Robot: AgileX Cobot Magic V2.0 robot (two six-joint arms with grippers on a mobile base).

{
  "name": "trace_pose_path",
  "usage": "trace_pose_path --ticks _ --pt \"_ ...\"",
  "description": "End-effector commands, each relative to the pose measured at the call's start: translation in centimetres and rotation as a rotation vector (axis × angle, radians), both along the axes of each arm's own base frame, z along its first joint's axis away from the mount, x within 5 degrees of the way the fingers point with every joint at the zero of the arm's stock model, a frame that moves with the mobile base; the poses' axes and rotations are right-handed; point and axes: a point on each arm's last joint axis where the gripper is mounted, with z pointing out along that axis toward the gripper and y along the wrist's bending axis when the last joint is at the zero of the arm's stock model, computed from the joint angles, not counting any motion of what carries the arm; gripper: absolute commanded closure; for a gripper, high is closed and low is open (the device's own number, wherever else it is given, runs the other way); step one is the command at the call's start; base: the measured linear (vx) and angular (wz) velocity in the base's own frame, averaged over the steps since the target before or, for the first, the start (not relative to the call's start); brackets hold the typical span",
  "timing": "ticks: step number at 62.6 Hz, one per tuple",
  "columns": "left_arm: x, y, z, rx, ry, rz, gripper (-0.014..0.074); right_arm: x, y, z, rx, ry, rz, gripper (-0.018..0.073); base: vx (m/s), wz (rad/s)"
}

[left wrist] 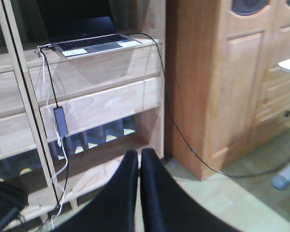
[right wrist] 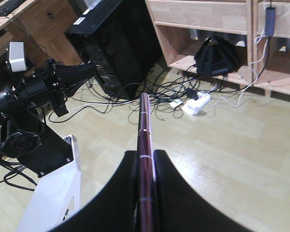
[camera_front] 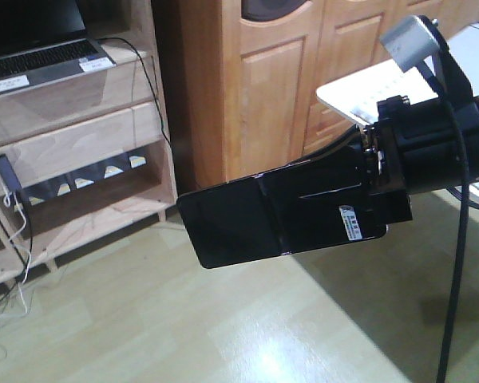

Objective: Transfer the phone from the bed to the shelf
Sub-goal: 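Hold the phone raised while the base drives to the wooden shelf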

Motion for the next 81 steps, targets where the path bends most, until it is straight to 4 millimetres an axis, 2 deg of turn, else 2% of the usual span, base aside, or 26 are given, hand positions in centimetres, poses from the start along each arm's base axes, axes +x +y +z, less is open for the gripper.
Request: trace_pose_path --ticks 1,51,81 --pt "0.02 0.02 0.44 -0.005 -0.071 0.003 0.0595 -1.31 0.17 2.01 0.088 -0.016 0.051 0.0561 0.48 0.13" --pt "0.02 0.02 0.44 -0.005 -0.071 0.003 0.0595 -1.31 0.17 2.01 0.087 -0.016 0.051 0.0561 0.42 0.16" --pt "0.02 0.02 0.44 -0.005 -0.071 0.003 0.0595 -1.3 0.17 2.01 0.087 -0.016 0.05 0.0561 0.29 0.46"
